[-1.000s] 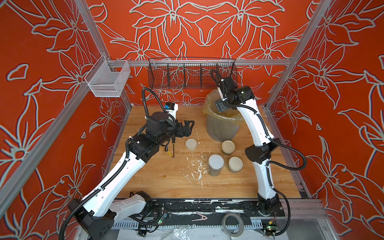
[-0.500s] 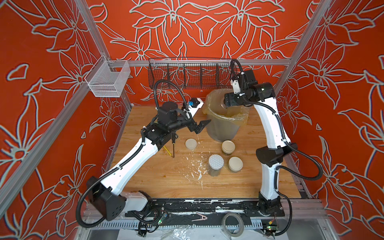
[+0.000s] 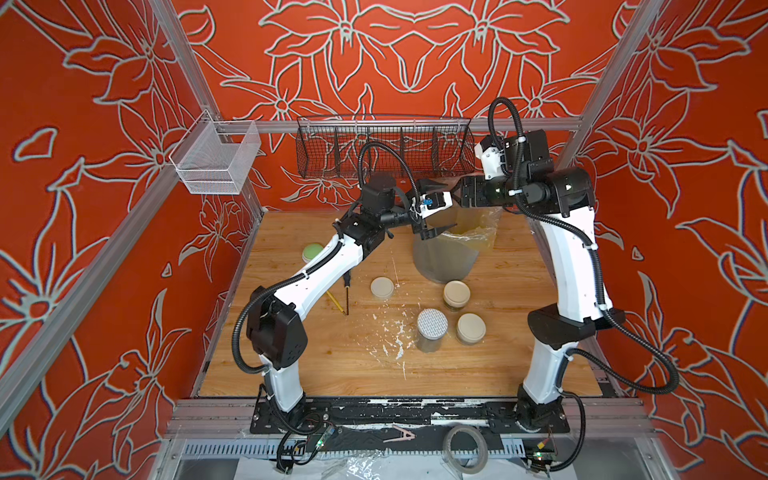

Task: Empty moldy tea leaves from jars
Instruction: Pour the moldy tea leaves from the jar into the trash bin.

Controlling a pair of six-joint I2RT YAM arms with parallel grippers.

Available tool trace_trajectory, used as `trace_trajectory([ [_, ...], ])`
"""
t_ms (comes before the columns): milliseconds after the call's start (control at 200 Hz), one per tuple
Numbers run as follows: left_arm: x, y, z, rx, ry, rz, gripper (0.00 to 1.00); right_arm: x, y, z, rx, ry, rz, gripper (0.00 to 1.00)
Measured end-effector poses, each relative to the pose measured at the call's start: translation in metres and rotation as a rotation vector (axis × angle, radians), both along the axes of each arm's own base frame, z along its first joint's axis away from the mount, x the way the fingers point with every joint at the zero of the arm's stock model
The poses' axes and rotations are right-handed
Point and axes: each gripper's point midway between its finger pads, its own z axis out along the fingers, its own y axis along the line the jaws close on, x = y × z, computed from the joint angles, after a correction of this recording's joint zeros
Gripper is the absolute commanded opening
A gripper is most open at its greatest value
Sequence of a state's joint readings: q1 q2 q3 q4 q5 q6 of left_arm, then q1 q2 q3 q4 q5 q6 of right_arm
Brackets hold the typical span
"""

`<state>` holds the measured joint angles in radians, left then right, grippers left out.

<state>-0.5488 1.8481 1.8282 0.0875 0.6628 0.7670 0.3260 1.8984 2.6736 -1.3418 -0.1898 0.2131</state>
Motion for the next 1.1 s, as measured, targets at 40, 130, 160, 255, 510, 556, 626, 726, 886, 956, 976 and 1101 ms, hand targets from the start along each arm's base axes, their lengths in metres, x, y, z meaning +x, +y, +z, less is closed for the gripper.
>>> trace_trajectory([
  [40,0.003,-0.004,0.003,-0.006,-0.019,-0.001,0.97,-0.001,0.001,-0.001,0.005,0.006,0.006,0.0],
  [130,0.009,-0.013,0.009,-0.016,-0.06,0.003,0.97,-0.003,0.006,-0.002,0.021,0.018,0.028,0.0],
  [160,0.01,-0.017,0.009,-0.017,-0.07,0.005,0.97,-0.004,0.007,-0.002,0.026,0.021,0.034,0.0],
  [255,0.015,-0.027,0.007,-0.018,-0.094,0.008,0.98,-0.005,0.009,-0.005,0.032,0.033,0.043,0.0],
  [510,0.02,-0.033,0.007,-0.057,-0.039,0.032,0.68,0.003,0.007,-0.012,0.035,0.048,0.02,0.03],
  [556,0.021,-0.033,0.007,-0.07,-0.014,0.033,0.62,0.004,0.007,-0.012,0.038,0.044,0.015,0.04],
  [626,0.022,-0.032,0.009,-0.101,0.05,0.042,0.62,0.007,0.008,-0.01,0.049,0.038,0.006,0.05],
  [726,0.027,-0.031,0.013,-0.153,0.156,0.062,0.62,0.012,0.007,-0.006,0.065,0.015,-0.015,0.06],
  [886,0.04,-0.033,0.021,-0.255,0.339,0.097,0.62,0.027,0.004,0.001,0.079,-0.04,-0.07,0.03],
  [956,0.046,-0.034,0.024,-0.29,0.387,0.109,0.63,0.034,0.001,0.005,0.101,-0.06,-0.107,0.0],
  [976,0.048,-0.035,0.024,-0.298,0.397,0.11,0.64,0.036,-0.001,0.007,0.109,-0.065,-0.12,0.0],
  [1101,0.056,-0.041,0.03,-0.336,0.432,0.106,0.91,0.044,-0.009,0.015,0.135,-0.094,-0.179,0.0],
])
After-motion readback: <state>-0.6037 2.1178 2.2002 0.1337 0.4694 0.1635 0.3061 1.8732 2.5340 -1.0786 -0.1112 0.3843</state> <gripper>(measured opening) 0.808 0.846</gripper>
